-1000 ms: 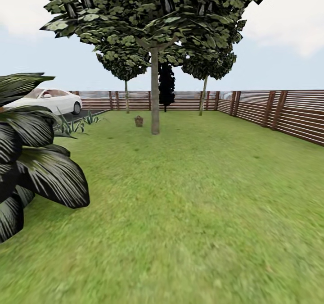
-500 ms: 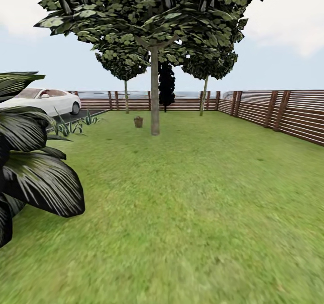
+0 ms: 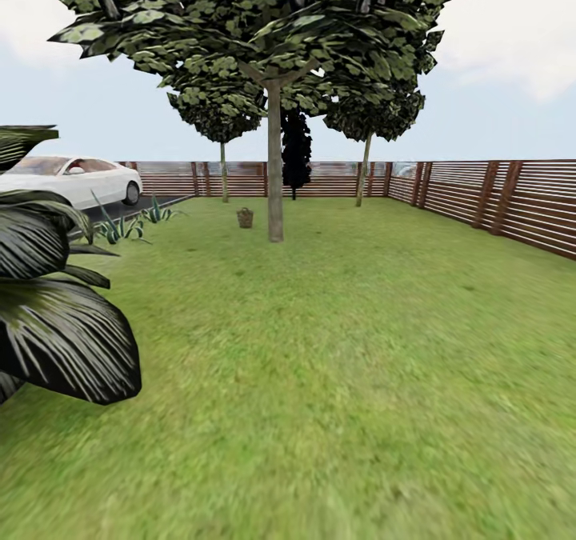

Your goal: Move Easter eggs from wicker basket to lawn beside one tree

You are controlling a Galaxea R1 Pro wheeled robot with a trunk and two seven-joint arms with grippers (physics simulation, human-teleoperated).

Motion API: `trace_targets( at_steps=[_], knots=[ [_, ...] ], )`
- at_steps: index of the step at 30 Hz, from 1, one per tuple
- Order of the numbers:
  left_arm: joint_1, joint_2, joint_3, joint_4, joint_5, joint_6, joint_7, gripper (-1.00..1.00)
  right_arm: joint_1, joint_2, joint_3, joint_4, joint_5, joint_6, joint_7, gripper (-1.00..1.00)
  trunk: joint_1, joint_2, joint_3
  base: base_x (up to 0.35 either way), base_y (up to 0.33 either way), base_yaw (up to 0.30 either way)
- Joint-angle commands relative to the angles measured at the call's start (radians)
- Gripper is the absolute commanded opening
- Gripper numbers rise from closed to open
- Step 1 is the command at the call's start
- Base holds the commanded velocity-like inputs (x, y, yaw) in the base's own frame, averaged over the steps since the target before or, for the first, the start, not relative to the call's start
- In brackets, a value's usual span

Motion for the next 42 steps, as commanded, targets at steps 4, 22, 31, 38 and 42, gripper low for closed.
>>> trace_targets(
  at_steps=[4,22,31,38,42],
  knots=[
    [0.000,0.000,0.001,0.000,0.002,0.000,0.000,1.00,-0.001,0.000,0.000,0.002,0.001,0.000,0.001,1.00,0.001,0.000,-0.001,0.334,0.000,0.000],
    [0.000,0.000,0.001,0.000,0.002,0.000,0.000,1.00,-0.001,0.000,0.000,0.002,0.002,0.000,0.001,1.00,0.001,0.000,-0.001,0.334,0.000,0.000],
    [0.000,0.000,0.001,0.000,0.002,0.000,0.000,1.00,-0.001,0.000,0.000,0.002,0.000,0.000,0.001,1.00,0.001,0.000,-0.001,0.334,0.000,0.117],
    [0.000,0.000,0.001,0.000,0.002,0.000,0.000,1.00,-0.001,-0.002,0.000,0.002,0.000,0.000,0.001,1.00,0.001,0.000,-0.001,0.334,0.000,0.020],
    [0.000,0.001,0.001,0.000,0.002,0.000,0.000,1.00,-0.001,-0.002,0.000,0.002,0.001,0.000,0.001,1.00,0.001,0.000,-0.001,0.334,0.000,0.001]
  ],
)
